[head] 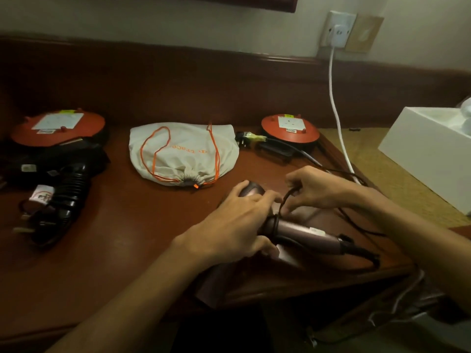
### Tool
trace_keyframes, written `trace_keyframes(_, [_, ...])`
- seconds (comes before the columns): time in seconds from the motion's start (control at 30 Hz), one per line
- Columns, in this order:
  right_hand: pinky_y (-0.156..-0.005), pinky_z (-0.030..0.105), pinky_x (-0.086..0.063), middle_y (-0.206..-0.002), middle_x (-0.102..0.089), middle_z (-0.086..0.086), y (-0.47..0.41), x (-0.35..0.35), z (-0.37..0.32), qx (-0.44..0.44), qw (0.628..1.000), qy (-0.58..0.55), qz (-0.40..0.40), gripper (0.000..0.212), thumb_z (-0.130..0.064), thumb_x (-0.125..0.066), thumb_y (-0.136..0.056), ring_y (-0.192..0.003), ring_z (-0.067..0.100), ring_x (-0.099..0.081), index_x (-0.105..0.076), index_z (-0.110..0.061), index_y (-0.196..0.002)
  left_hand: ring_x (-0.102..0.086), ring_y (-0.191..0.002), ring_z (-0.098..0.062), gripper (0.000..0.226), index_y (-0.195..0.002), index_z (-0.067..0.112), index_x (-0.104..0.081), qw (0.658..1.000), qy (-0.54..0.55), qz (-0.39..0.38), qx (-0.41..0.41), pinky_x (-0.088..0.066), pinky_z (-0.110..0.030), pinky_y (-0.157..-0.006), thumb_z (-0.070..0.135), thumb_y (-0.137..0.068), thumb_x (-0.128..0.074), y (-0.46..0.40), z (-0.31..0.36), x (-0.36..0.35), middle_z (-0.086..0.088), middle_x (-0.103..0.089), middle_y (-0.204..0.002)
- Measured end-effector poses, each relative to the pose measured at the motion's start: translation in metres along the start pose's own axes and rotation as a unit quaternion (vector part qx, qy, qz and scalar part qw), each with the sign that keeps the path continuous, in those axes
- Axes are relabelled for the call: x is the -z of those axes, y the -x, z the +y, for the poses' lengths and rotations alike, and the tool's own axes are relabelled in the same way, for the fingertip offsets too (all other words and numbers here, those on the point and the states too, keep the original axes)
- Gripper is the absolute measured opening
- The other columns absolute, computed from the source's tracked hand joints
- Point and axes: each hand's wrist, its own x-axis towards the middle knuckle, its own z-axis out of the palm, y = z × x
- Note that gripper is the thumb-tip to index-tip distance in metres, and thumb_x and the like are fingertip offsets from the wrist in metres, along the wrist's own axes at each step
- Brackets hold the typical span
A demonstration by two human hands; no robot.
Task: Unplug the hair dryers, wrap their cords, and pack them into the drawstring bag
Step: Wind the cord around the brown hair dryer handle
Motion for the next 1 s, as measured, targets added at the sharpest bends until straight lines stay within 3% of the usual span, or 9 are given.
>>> trace_keyframes(0.07, [-0.056,0.03,-0.042,-0.069,-0.058,0.003,-0.001,0.007,-0.015,0.021,1.0,0.002,-0.008,0.036,-0.034,-0.087,-0.075,-0.058,0.009,-0.049,-0.06,-0.01,-0.075,-0.046,-0.133,-0.028,0.094,-0.148,0.018,-0.026,1.0,-0.007,-0.015,0.015,0.005,-0.024,-0.117,0.05,-0.077,-0.079,-0.005,0.007,-0.002,-0.007,-0.061,-0.129])
trace_keyframes(0.3, [-0.063,0.03,-0.051,-0.076,-0.066,-0.003,0.032,0.03,-0.061,0.083,0.996,0.012,-0.012,0.012,-0.024,-0.069,-0.093,-0.07,0.011,-0.062,-0.068,-0.02,-0.082,-0.053,-0.127,-0.02,0.098,-0.146,0.023,-0.023,0.994,0.102,0.0,0.048,-0.006,-0.039,-0.123,0.049,-0.073,-0.083,-0.006,-0.01,-0.001,0.003,-0.07,-0.117])
trace_keyframes(0.37, [-0.063,0.028,-0.049,-0.078,-0.065,-0.008,0.043,0.027,-0.075,0.096,0.994,0.055,-0.013,0.012,-0.028,-0.062,-0.096,-0.074,0.006,-0.061,-0.068,-0.026,-0.085,-0.052,-0.126,-0.019,0.085,-0.143,0.031,-0.033,0.993,0.109,-0.007,0.038,-0.008,-0.042,-0.123,0.049,-0.075,-0.081,-0.005,-0.012,0.003,0.003,-0.067,-0.118])
trace_keyframes(0.43, [-0.061,0.027,-0.045,-0.075,-0.062,-0.01,0.054,0.02,-0.086,0.098,0.99,0.099,-0.015,0.016,-0.031,-0.058,-0.097,-0.071,0.006,-0.058,-0.063,-0.029,-0.082,-0.049,-0.125,-0.014,0.056,-0.128,0.031,-0.053,0.998,0.067,-0.006,0.02,-0.007,-0.045,-0.123,0.048,-0.08,-0.078,-0.003,-0.01,0.004,0.003,-0.063,-0.117])
trace_keyframes(0.53, [-0.061,0.038,-0.046,-0.073,-0.06,-0.007,0.068,0.009,-0.096,0.095,0.984,0.146,-0.018,0.016,-0.029,-0.052,-0.098,-0.066,0.014,-0.055,-0.058,-0.028,-0.083,-0.048,-0.122,-0.01,0.036,-0.114,0.028,-0.065,0.998,0.063,-0.002,0.02,-0.008,-0.047,-0.123,0.042,-0.083,-0.076,-0.001,-0.007,0.003,0.007,-0.063,-0.111])
trace_keyframes(0.73, [-0.069,0.038,-0.049,-0.083,-0.056,-0.011,0.113,0.0,-0.097,0.004,0.997,0.082,0.011,0.02,-0.03,-0.045,-0.104,-0.073,0.014,-0.057,-0.055,-0.034,-0.121,-0.048,-0.105,-0.01,0.054,-0.128,0.04,-0.06,0.992,0.107,0.047,0.054,-0.018,-0.041,-0.115,0.048,-0.078,-0.08,0.001,-0.011,0.005,0.005,-0.063,-0.107])
trace_keyframes(0.83, [-0.074,0.038,-0.053,-0.094,-0.061,-0.008,0.123,-0.019,-0.097,-0.035,0.995,0.083,0.032,0.021,-0.029,-0.045,-0.104,-0.08,0.014,-0.061,-0.052,-0.033,-0.123,-0.05,-0.107,-0.011,0.057,-0.129,0.039,-0.062,0.99,0.115,0.061,0.053,-0.02,-0.034,-0.112,0.046,-0.075,-0.082,0.002,-0.01,0.006,0.003,-0.064,-0.108])
trace_keyframes(0.9, [-0.082,0.035,-0.054,-0.114,-0.061,-0.006,0.123,-0.032,-0.101,-0.055,0.99,0.131,0.004,0.042,-0.026,-0.048,-0.103,-0.093,0.015,-0.062,-0.038,-0.029,-0.143,-0.054,-0.107,-0.013,0.06,-0.127,0.034,-0.065,0.987,0.142,0.055,0.059,-0.031,-0.035,-0.107,0.042,-0.072,-0.086,0.0,-0.012,0.008,0.001,-0.068,-0.107])
trace_keyframes(1.0, [-0.092,0.037,-0.044,-0.15,-0.04,0.002,0.123,-0.048,-0.113,-0.068,0.966,0.242,-0.064,0.081,-0.021,-0.044,-0.103,-0.11,0.025,-0.058,0.015,-0.02,-0.159,-0.062,-0.109,-0.014,0.066,-0.122,0.037,-0.067,0.978,0.186,0.047,0.079,-0.045,-0.046,-0.1,0.054,-0.061,-0.085,-0.002,-0.018,0.009,0.002,-0.072,-0.107])
